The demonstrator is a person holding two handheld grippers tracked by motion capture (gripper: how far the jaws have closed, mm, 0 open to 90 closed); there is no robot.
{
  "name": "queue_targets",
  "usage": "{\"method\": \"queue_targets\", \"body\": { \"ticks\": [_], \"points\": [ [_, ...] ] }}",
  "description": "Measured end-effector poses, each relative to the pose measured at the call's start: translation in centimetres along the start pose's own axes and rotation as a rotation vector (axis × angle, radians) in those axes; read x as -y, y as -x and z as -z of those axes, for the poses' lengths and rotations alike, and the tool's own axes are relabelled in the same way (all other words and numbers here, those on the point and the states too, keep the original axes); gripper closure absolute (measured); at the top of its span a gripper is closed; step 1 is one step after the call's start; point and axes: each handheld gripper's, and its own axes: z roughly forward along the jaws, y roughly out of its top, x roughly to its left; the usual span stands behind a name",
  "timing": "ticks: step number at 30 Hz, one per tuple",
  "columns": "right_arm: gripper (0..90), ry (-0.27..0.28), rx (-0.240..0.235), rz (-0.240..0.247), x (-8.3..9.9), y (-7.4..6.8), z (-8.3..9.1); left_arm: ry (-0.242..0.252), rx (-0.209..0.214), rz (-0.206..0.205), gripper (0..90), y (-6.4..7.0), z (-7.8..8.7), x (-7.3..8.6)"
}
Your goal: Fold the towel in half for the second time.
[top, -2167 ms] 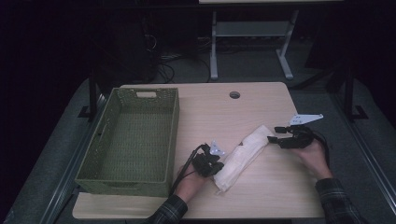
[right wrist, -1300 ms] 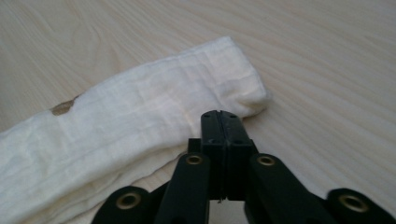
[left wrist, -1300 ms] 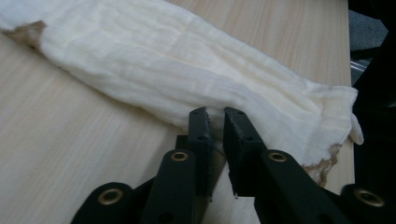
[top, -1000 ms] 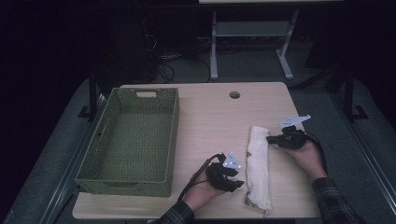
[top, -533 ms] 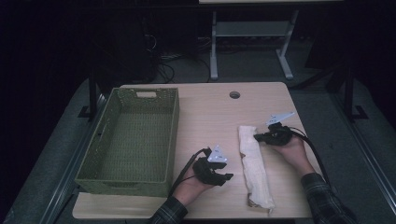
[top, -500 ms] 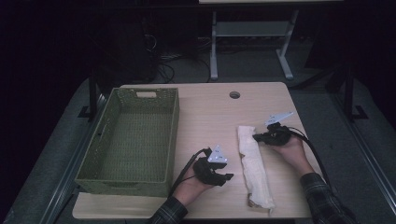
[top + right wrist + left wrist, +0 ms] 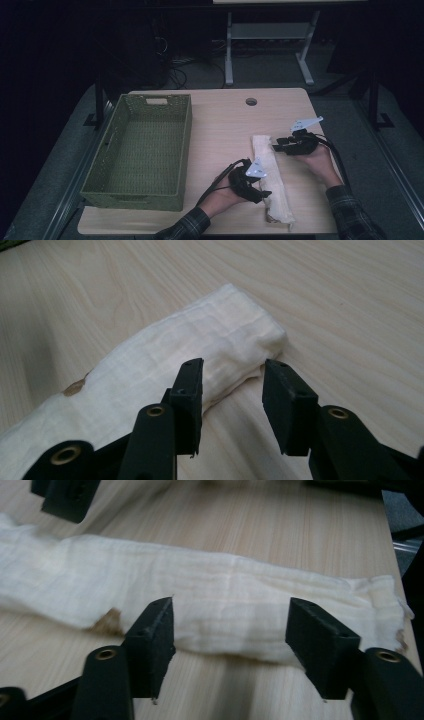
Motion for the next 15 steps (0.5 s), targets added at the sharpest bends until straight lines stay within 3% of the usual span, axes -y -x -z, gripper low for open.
{"method": "queue_targets", "body": {
  "ticks": [5, 8, 12, 15],
  "points": [
    [56.5, -0.001, 0.0, 0.002, 0.3, 0.1, 0.1, -0.026, 0.045, -0.014, 27.9, -0.2, -1.9, -0.6],
    [56.1, -0.006, 0.0, -0.015, 0.3, 0.0, 0.3, -0.052, 0.043, -0.037, 24.3, -0.1, -3.0, -0.7],
    [54.8, -0.004, -0.004, -0.004, 0.4, 0.1, 0.3, -0.074, 0.048, -0.031, 21.3, -0.1, -4.3, -0.4],
    [53.6, 0.0, -0.007, -0.006, 0.4, 0.1, 0.4, -0.075, 0.043, -0.043, 21.6, -0.1, -4.3, -0.3]
  ]
}}
